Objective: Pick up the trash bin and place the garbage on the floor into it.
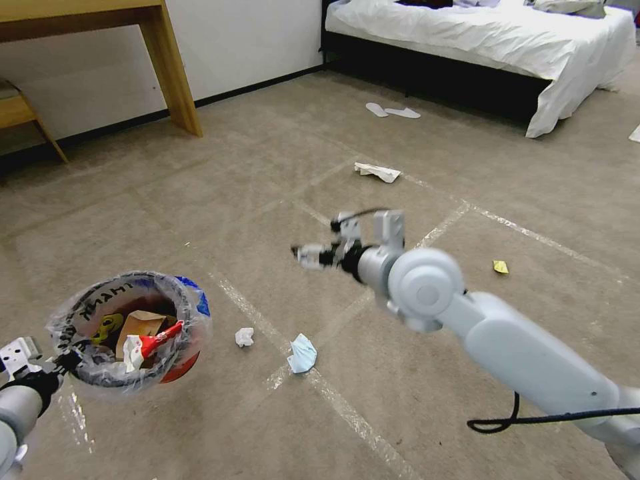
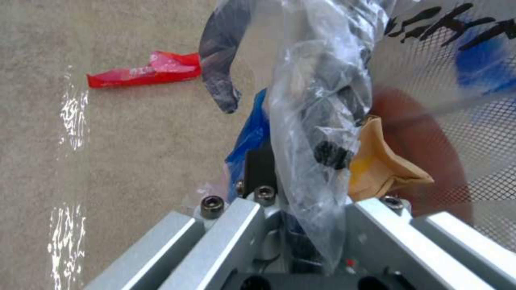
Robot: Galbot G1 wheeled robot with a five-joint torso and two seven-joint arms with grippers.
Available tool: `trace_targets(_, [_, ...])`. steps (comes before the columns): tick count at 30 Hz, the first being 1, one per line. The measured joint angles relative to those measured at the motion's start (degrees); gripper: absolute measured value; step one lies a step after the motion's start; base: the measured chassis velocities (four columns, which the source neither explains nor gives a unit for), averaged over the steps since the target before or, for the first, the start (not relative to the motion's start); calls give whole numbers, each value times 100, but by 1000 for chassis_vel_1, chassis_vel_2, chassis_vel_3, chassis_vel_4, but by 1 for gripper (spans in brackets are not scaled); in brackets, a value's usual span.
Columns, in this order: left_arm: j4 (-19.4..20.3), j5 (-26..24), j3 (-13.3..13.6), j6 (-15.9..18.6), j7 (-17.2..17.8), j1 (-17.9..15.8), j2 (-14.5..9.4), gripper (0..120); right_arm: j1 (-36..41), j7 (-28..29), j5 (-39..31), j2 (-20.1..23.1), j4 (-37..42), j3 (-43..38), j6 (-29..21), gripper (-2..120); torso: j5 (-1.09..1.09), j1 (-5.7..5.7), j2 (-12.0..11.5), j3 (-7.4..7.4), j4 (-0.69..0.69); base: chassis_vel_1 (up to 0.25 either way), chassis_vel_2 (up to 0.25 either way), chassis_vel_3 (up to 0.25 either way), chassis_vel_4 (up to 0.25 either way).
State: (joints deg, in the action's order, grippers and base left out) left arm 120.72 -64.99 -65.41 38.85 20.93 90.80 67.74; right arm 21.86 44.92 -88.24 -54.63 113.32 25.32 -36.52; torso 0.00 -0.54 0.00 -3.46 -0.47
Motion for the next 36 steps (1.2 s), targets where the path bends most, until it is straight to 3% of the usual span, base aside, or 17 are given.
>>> trace_targets(6, [-4,41,5,-20,-11,-17,57,0,-80,221,13,-200,-640,807,-531,100,0,0,0,-1,-1,0,0,0,0])
trace_targets(13, [-4,61,-28,-40,-32,9,124,0,-172,87,389,-634,-1518,1454,-561,100,-1,0,0,0,0,0,0,0,0])
trace_targets(16, [-12,67,-67,-54,-42,17,142,0,-195,-146,655,-1021,-2036,1752,-573,100,-1,0,0,0,0,0,0,0,0])
trace_targets(19, [-13,67,-74,-57,-43,17,146,0,-203,-245,792,-1142,-2228,1851,-592,100,-1,0,0,0,0,0,0,0,0])
trace_targets(22, [-29,61,-84,-63,-48,1,155,0,-199,-434,1124,-1544,-2857,2090,-594,100,-1,0,0,0,0,0,0,0,0])
trace_targets(36, [-39,49,-112,-80,-70,38,188,0,-59,-739,1811,-2200,-4082,2187,-559,100,-1,0,0,-1,-1,0,0,0,0])
